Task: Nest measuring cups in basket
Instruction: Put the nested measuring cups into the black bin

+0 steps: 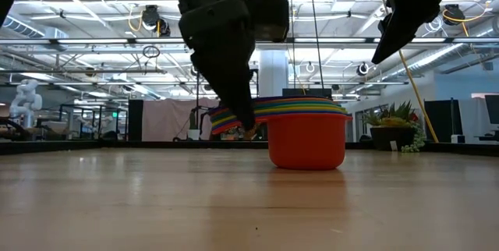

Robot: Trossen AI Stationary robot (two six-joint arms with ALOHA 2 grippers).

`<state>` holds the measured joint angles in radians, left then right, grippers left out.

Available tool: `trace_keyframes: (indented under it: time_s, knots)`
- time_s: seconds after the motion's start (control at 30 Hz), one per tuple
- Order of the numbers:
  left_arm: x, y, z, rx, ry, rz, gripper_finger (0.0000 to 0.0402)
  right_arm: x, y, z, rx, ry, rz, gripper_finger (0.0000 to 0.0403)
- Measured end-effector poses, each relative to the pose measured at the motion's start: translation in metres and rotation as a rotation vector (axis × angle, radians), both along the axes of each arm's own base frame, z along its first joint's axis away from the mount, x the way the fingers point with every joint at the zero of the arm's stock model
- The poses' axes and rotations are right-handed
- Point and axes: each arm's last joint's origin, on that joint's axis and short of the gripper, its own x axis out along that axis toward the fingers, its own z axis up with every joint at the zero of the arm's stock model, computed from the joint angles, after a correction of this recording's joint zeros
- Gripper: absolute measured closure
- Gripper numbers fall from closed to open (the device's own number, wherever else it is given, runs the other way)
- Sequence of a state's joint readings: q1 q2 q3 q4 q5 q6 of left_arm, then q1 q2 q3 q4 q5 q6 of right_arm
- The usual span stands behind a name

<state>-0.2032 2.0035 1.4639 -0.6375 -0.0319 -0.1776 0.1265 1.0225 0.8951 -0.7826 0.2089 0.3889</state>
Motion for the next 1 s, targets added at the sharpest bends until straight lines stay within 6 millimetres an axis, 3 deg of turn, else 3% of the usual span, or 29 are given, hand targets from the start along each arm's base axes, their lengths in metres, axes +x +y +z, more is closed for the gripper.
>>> trace_keyframes:
  time_s: [0.13, 0.5, 0.83, 1.0]
  knots:
    - [0.0001, 0.0029, -0.0003, 0.010, 0.004, 0.001, 0.0083, 0.0000, 0.0000, 0.0000, 0.001, -0.001, -0.001, 0.0149]
    - [-0.0009, 0.0036, -0.0007, 0.006, 0.018, -0.010, 0.0191, 0.0000, 0.0000, 0.0000, 0.009, -0.002, -0.012, 0.0149]
    - [-0.0009, 0.0035, -0.0007, 0.005, 0.018, -0.010, 0.0223, 0.0001, 0.0000, 0.0001, 0.009, -0.003, -0.012, 0.0149]
    - [-0.0008, 0.0035, -0.0007, 0.002, 0.017, -0.006, 0.0214, 0.0001, 0.0000, 0.0001, 0.009, -0.003, -0.012, 0.0149]
